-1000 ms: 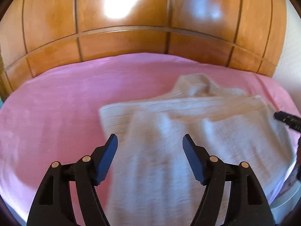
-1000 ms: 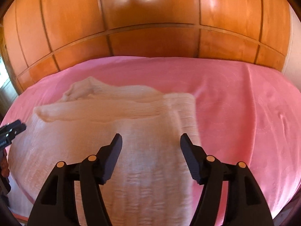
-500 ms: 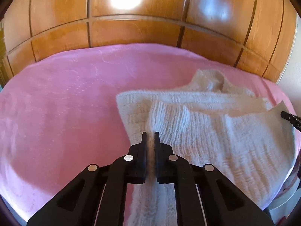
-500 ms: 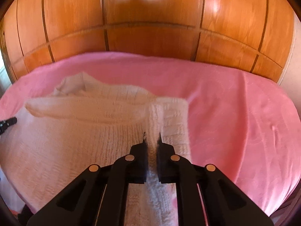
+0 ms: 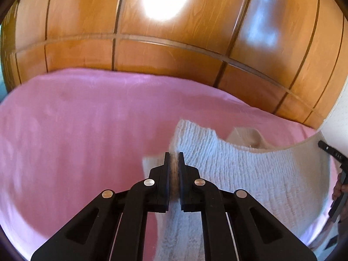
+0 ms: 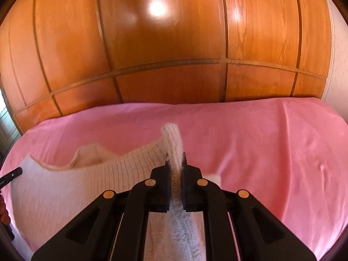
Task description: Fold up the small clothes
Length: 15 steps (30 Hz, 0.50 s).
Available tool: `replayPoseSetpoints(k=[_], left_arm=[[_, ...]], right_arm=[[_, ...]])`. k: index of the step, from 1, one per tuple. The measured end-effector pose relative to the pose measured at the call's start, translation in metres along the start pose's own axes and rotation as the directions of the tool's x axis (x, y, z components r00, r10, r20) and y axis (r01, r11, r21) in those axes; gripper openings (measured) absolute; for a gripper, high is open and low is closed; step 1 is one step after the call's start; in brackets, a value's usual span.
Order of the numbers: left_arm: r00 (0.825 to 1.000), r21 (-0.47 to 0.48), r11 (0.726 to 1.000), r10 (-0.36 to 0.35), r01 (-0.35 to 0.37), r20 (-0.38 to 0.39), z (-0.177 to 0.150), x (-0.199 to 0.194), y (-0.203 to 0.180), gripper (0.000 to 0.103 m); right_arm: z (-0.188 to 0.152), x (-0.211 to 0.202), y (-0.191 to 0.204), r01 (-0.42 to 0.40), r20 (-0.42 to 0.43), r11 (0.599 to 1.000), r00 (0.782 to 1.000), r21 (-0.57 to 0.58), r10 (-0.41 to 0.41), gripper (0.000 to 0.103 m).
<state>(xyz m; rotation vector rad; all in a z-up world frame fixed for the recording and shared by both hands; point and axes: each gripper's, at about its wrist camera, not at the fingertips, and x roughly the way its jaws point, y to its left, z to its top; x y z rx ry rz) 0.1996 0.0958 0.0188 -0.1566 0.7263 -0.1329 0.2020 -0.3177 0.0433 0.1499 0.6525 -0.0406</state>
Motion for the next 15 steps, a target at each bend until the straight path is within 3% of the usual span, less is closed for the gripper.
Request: replayPoseSetpoints(k=[3,6,8,11,13,14,15], left_arm=[[0.999,-0.015,0.999,0.049,-0.049,-0.023,0.016,0.034,0.001,0.005],[0.991,-0.035,0.994,0.097,-0.100,-0.088,0.021,0.072,0.005,0.005],[0.981,-0.016,0.989,0.141,-0.144,-0.134,0.016,0.095,0.006,0.005],[0.960,-0.002,0.983,0.179,-0.183,-0.217,0.001,0.122,0.011,0.006],[0.959,-0.020,0.982,0.178,-0.187,-0.221,0.003,0.121,0.014,0.006],[0.959,-0.025,0.982,0.177,-0.187,-0.221,0.005,0.118,0.015,0.009],[0.959,-0.033,0.979,0.188,-0.200,-0.213,0.008,0.110,0.015,0.017]], right_arm=[[0.013,0.036,0.004,0.047,-0.012,0.999,0.999,-0.011,-0.047,0.006],[0.012,0.080,0.005,0.089,-0.081,0.996,0.993,-0.024,-0.091,0.006],[-0.004,0.111,0.004,0.106,-0.167,0.994,0.980,-0.036,-0.111,0.006],[-0.022,0.128,0.000,0.105,-0.229,0.994,0.967,-0.032,-0.109,0.008],[-0.019,0.122,-0.004,0.101,-0.217,0.995,0.971,-0.005,-0.100,0.020],[-0.015,0.114,-0.007,0.098,-0.205,0.995,0.974,0.007,-0.094,0.033],[-0.013,0.107,-0.009,0.094,-0.195,0.996,0.977,0.010,-0.091,0.038]])
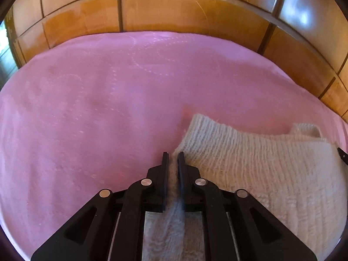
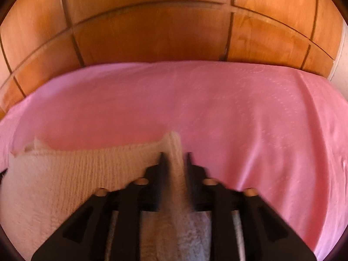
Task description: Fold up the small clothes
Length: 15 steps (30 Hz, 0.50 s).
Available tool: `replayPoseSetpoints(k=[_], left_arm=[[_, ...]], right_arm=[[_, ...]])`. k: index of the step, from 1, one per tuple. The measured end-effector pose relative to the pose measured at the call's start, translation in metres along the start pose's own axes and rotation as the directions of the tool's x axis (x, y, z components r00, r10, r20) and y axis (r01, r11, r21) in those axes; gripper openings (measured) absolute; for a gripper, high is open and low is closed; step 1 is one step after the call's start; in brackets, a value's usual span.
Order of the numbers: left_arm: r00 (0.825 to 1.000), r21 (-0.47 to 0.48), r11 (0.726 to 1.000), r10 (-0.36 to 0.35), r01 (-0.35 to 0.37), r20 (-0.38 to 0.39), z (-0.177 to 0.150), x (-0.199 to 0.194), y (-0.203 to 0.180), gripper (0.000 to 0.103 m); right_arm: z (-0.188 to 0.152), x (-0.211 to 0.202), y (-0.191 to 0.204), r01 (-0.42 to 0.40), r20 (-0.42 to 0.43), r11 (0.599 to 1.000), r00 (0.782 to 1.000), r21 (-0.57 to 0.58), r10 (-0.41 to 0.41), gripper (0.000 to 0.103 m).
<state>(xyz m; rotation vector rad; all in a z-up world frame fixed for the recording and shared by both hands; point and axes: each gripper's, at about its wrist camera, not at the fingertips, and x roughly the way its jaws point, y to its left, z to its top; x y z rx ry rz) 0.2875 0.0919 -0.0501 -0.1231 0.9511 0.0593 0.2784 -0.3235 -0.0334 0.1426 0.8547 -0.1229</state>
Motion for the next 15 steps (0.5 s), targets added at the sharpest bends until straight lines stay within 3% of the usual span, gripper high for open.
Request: replayPoseSetpoints(k=[3,8,11,12,15], left_arm=[[0.996,0.000,1.000,-0.023,0.023,0.083,-0.007,-0.033,0.002,0.017],[0.972,0.072,0.982,-0.184,0.175,0.146,-0.044,-0.087,-0.016,0.018],[0.954,0.123,0.958,-0.273,0.259,0.120,-0.077,-0.105,-0.039,0.018],[0.952,0.143,0.953,-0.283,0.266,0.113,-0.087,-0.107,-0.046,0.024],[0.967,0.185,0.957,-0.242,0.225,0.074,-0.116,-0.094,-0.063,0.030]], right_arm=[[-0.004,-0.036,-0.003,-0.035,0.055,0.999,0.998,-0.015,0.036,0.041],[-0.036,-0.094,0.024,-0.188,0.079,0.979,0.978,-0.085,0.194,0.048],[-0.062,-0.113,0.047,-0.259,0.062,0.956,0.961,-0.135,0.269,0.048],[-0.075,-0.118,0.057,-0.287,0.051,0.945,0.953,-0.156,0.297,0.049],[-0.111,-0.118,0.078,-0.300,0.008,0.932,0.952,-0.202,0.307,0.054]])
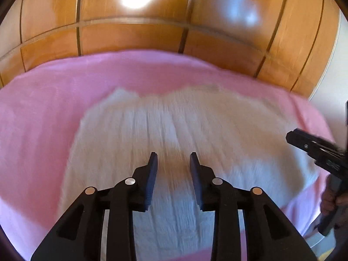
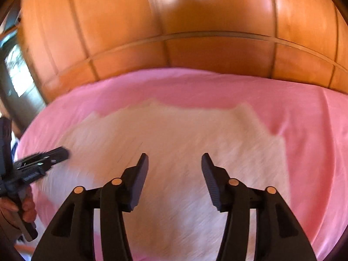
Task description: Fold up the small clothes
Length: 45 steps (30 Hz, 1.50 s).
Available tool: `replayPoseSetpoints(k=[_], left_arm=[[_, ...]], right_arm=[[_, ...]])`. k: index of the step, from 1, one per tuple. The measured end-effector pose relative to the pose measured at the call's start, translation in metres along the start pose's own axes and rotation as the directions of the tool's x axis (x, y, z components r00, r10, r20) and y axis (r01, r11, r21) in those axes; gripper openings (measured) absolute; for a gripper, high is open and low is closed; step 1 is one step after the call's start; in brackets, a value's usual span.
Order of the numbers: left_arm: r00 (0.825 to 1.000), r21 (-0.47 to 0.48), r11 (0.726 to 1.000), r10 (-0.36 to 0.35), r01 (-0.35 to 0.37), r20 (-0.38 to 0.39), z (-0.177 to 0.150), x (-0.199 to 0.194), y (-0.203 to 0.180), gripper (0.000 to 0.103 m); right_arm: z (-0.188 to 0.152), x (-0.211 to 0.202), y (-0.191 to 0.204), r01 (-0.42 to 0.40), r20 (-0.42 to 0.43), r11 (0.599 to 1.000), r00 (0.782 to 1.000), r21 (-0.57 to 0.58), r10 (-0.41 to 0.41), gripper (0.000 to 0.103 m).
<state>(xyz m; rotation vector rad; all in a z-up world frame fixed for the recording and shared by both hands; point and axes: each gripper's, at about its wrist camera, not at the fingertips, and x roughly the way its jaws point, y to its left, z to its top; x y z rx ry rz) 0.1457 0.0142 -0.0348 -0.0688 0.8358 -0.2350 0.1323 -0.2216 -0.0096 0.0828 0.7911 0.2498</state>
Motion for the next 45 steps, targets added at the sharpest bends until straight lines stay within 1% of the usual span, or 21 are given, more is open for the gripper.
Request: replayPoseSetpoints(k=[2,4,6,8,10,11,13,15,17,19,20,21,22,23,25,29,32,36,39,42,45], left_arm=[[1.000,-0.036,0.999,-0.006,0.005,-0.028,-0.012,0.014,0.006,0.030],[1.000,-0.009,1.000,0.018,-0.018,0.000,-0.015,0.015,0.003,0.030],[1.000,-0.030,0.999,0.030,-0.030,-0.008,-0.010,0.007,-0.001,0.030],[0.999,-0.046,0.998,0.044,-0.043,0.027,-0.008,-0.009,-0.003,0.030],[0.994,-0.056,0.996,0.073,-0.068,0.085,-0.010,-0.029,0.000,0.038],[0.991,-0.064,0.995,0.085,-0.078,0.102,-0.011,-0.037,0.004,0.046],[0.986,-0.082,0.991,0.113,-0.103,0.123,-0.016,-0.051,0.015,0.046],[0.985,-0.089,0.988,0.136,-0.127,0.109,-0.017,-0.048,0.027,0.046],[0.983,-0.103,0.981,0.170,-0.163,0.069,-0.020,-0.040,0.041,0.046],[0.981,-0.132,0.973,0.195,-0.190,0.025,-0.028,-0.032,0.059,0.046],[0.978,-0.145,0.968,0.208,-0.205,0.005,-0.030,-0.025,0.066,0.053],[0.981,-0.185,0.964,0.191,-0.191,-0.018,-0.034,-0.019,0.077,0.062],[0.989,-0.245,0.959,0.146,-0.145,-0.015,-0.038,-0.019,0.087,0.062],[0.992,-0.270,0.955,0.128,-0.125,-0.008,-0.041,-0.021,0.091,0.062],[0.992,-0.293,0.949,0.123,-0.119,-0.004,-0.040,-0.028,0.092,0.062],[0.988,-0.263,0.956,0.147,-0.132,0.039,-0.038,-0.045,0.084,0.062],[0.984,-0.235,0.963,0.157,-0.134,0.082,-0.037,-0.060,0.075,0.062],[0.985,-0.153,0.984,0.117,-0.097,0.127,-0.034,-0.069,0.051,0.062],[0.991,-0.082,0.995,0.068,-0.059,0.119,-0.034,-0.065,0.029,0.062],[0.994,-0.022,0.997,0.081,-0.080,0.079,-0.027,-0.048,0.004,0.062],[0.995,0.019,0.996,0.091,-0.092,0.047,-0.021,-0.033,-0.020,0.062]], right_arm=[[-0.025,0.019,0.002,0.019,-0.066,1.000,0.998,-0.010,-0.019,0.054],[-0.036,0.019,0.001,0.036,-0.005,0.997,0.999,-0.062,-0.036,0.054],[-0.031,0.018,-0.003,0.047,-0.012,0.997,0.999,-0.054,-0.047,0.054],[-0.021,0.013,0.000,0.064,-0.030,0.996,0.997,-0.067,-0.066,0.056],[-0.014,0.005,0.003,0.088,-0.017,0.992,0.996,-0.088,-0.090,0.060],[-0.011,-0.003,0.001,0.107,-0.001,0.990,0.994,-0.095,-0.108,0.062],[-0.012,-0.014,-0.008,0.134,0.007,0.988,0.991,-0.075,-0.134,0.063],[-0.014,-0.019,-0.022,0.161,0.002,0.986,0.987,-0.034,-0.161,0.064],[-0.014,-0.018,-0.040,0.181,-0.023,0.983,0.983,0.007,-0.181,0.064],[-0.028,-0.014,-0.063,0.238,-0.089,0.970,0.969,0.052,-0.232,0.068],[-0.035,-0.009,-0.074,0.243,-0.123,0.966,0.965,0.083,-0.232,0.068],[-0.044,-0.007,-0.086,0.199,-0.117,0.971,0.976,0.135,-0.184,0.068],[-0.047,-0.008,-0.091,0.175,-0.093,0.972,0.982,0.154,-0.162,0.068],[-0.048,-0.010,-0.094,0.170,-0.081,0.974,0.984,0.153,-0.159,0.068],[-0.047,-0.012,-0.090,0.186,-0.078,0.973,0.981,0.134,-0.177,0.069],[-0.045,-0.021,-0.091,0.179,-0.072,0.974,0.983,0.141,-0.171,0.074],[-0.048,-0.039,-0.094,0.179,-0.036,0.969,0.984,0.171,-0.175,0.081],[-0.050,-0.063,-0.128,0.151,0.011,0.944,0.987,0.293,-0.161,0.083],[-0.056,-0.066,-0.156,0.130,0.015,0.914,0.989,0.384,-0.148,0.083],[-0.059,-0.057,-0.174,0.063,0.020,0.887,0.996,0.457,-0.082,0.083],[-0.058,-0.048,-0.175,0.009,0.022,0.886,1.000,0.464,-0.022,0.083]])
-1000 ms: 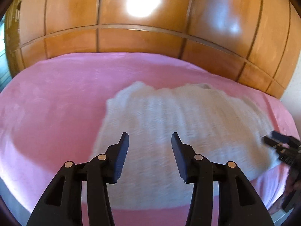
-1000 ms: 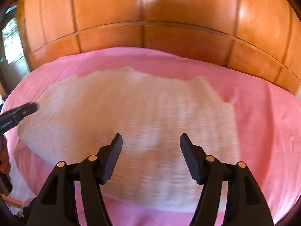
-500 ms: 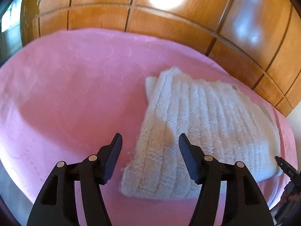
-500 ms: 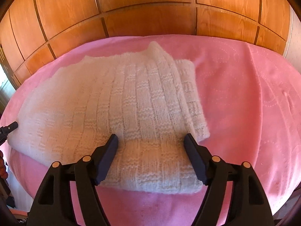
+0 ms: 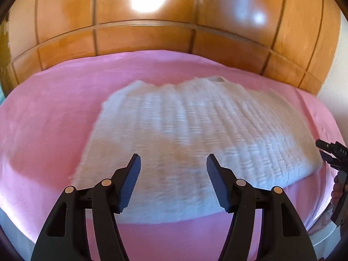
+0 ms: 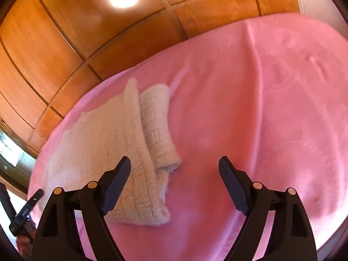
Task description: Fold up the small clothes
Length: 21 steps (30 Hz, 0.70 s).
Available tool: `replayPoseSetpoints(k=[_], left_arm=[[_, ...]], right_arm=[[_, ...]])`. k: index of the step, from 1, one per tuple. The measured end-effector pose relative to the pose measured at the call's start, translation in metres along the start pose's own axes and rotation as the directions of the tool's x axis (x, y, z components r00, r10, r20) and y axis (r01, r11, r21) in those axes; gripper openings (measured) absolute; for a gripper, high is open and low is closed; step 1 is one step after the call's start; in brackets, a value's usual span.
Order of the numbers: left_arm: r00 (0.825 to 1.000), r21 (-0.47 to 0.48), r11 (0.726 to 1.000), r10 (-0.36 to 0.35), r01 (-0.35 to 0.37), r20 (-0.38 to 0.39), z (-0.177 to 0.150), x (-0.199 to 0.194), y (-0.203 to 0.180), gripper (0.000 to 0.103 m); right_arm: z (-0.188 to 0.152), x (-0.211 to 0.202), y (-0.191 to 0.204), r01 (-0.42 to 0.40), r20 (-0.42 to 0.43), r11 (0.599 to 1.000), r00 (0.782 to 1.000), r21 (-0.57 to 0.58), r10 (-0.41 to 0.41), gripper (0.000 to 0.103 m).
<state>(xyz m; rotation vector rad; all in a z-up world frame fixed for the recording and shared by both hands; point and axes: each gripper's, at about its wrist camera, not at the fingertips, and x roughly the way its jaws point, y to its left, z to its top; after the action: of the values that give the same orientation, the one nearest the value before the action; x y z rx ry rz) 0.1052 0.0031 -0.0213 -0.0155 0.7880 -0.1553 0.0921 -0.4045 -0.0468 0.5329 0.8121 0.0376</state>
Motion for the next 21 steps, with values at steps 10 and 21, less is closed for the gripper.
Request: replayPoseSetpoints(k=[10,21], left_arm=[[1.000,0.088,0.996,-0.021,0.022,-0.007,0.011,0.019,-0.052,0.062],[0.999,0.126,0.992,-0.026,0.029,-0.025,0.010,0.034,-0.068,0.062]], right_arm=[[-0.005,0.017,0.006,-0.119,-0.071,0.993,0.991,-0.016,0.117,0.088],[-0.010,0.010,-0.003,-0.184,-0.094,0.983,0.978,0.022,0.185,0.078]])
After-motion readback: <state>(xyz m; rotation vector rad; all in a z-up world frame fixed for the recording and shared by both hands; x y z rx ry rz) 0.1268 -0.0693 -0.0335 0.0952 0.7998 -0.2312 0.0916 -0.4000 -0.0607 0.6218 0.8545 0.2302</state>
